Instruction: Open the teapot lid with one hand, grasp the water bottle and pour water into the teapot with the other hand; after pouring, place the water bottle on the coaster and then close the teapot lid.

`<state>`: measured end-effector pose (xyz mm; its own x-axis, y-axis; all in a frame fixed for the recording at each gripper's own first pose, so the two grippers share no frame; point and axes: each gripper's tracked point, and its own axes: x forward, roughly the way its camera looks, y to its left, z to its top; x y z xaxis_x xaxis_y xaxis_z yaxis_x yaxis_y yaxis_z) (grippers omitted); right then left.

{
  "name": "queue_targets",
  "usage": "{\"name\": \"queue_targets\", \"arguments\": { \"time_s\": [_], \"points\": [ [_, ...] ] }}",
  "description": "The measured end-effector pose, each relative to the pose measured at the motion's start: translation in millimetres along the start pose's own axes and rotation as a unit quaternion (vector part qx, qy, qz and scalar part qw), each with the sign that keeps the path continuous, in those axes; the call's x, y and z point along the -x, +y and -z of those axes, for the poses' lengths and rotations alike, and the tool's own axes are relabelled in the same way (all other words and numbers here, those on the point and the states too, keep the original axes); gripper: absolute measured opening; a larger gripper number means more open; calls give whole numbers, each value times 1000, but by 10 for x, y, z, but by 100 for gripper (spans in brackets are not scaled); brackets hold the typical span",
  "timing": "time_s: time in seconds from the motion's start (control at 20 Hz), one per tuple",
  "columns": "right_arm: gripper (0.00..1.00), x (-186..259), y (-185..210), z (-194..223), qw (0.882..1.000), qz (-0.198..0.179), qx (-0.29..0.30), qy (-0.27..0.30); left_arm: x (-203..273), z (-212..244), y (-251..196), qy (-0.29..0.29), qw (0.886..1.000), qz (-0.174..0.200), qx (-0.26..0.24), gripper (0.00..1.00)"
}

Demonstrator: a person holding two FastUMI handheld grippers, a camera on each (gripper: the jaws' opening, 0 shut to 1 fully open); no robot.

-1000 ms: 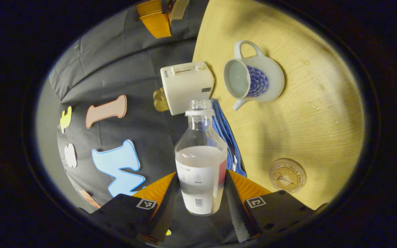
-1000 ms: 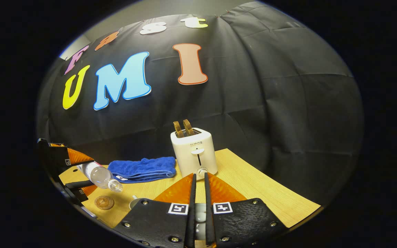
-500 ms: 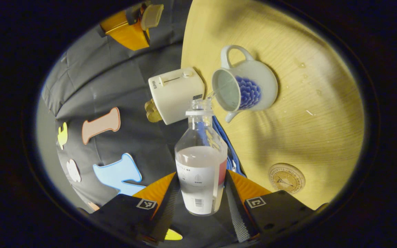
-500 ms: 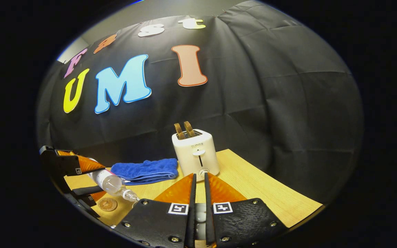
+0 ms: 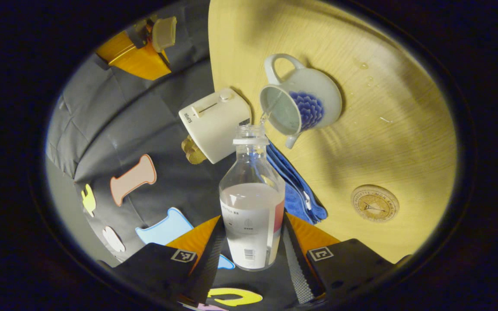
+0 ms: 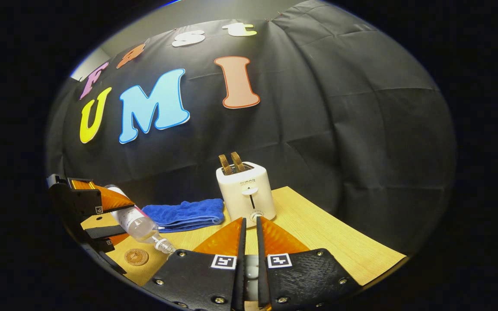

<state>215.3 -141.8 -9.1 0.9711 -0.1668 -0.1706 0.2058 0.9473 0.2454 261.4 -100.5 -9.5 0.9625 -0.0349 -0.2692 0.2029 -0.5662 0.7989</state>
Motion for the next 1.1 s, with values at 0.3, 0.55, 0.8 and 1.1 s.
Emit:
{"name": "queue_targets", "arguments": {
  "time_s": [0.3,0.55,0.8,1.1],
  "points": [
    [12,3,12,-5,1000,-4,-3,1,49,-13,133,10,998,-6,-59,84],
    [12,11,11,-11,1000,-7,-10,1,85,-80,252,14,995,-15,-97,84],
    [12,7,17,-4,1000,-8,-10,1,121,-97,330,17,994,-25,-107,84],
    [12,0,-10,1,1000,-5,-12,2,129,-122,288,10,996,-24,-87,84]
  ]
}}
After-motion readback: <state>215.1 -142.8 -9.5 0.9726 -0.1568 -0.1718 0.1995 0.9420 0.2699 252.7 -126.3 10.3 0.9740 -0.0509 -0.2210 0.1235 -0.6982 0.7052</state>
